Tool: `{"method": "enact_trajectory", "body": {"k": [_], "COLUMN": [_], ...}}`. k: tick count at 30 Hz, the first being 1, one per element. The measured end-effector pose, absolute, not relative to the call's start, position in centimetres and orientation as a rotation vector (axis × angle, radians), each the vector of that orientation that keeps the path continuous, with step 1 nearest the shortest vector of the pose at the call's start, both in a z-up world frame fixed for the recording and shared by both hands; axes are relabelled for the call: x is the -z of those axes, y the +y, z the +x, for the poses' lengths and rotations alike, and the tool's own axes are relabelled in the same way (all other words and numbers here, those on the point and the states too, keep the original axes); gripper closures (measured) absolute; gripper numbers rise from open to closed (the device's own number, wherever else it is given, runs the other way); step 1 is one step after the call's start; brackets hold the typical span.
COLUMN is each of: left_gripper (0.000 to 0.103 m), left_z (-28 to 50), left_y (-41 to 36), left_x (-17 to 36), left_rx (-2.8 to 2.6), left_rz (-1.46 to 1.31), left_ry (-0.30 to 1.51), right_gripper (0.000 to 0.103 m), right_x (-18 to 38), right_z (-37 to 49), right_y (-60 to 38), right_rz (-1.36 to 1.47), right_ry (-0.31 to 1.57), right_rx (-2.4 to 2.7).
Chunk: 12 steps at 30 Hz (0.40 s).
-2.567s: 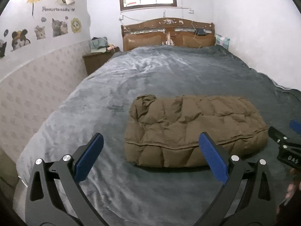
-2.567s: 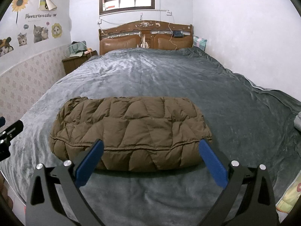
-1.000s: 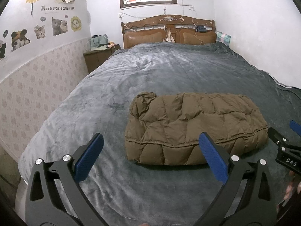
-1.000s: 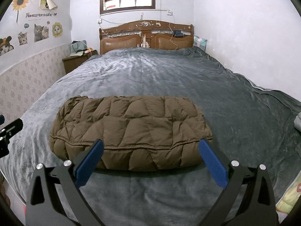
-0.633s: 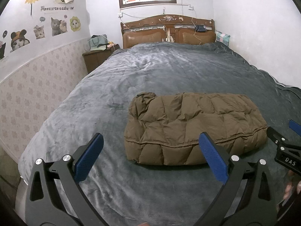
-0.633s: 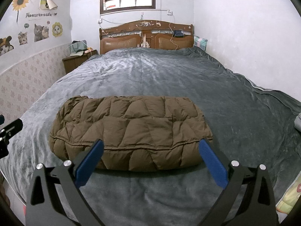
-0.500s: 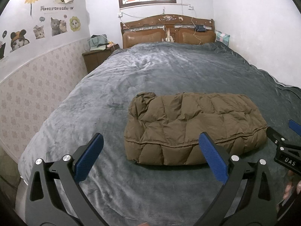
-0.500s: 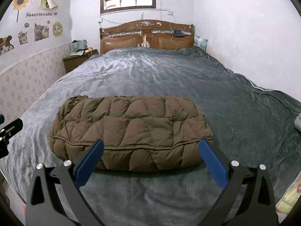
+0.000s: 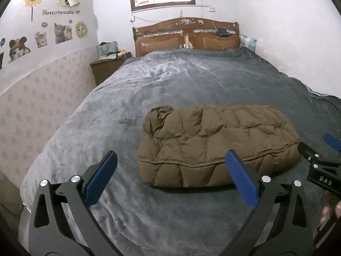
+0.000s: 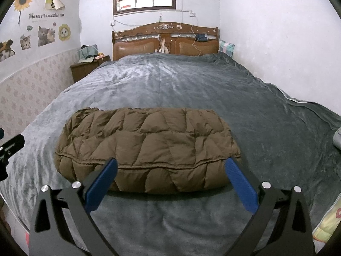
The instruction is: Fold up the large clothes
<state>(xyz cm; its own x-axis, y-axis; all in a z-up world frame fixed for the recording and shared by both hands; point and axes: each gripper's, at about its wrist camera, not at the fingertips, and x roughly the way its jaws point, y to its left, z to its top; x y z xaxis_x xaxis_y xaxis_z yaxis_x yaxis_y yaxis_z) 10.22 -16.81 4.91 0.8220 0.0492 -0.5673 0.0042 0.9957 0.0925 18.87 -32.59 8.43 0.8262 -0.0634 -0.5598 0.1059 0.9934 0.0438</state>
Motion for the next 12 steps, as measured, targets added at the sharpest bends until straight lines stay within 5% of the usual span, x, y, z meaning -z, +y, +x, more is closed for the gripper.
{"method": "enact_trajectory", "body": {"k": [12], "left_gripper": [0.003], "left_z": [10.68], "left_y": [-16.72], "left_x": [-4.73], "left_rx": [-0.031], "left_rz": [0.085], "left_ry": [0.640], "right_gripper": [0.002], "right_x": [-8.32], "right_z": [18.90], "right_y": [-32.75], "right_rz": [0.076], "right_ry": [0.592], "right_rx": [0.092]}}
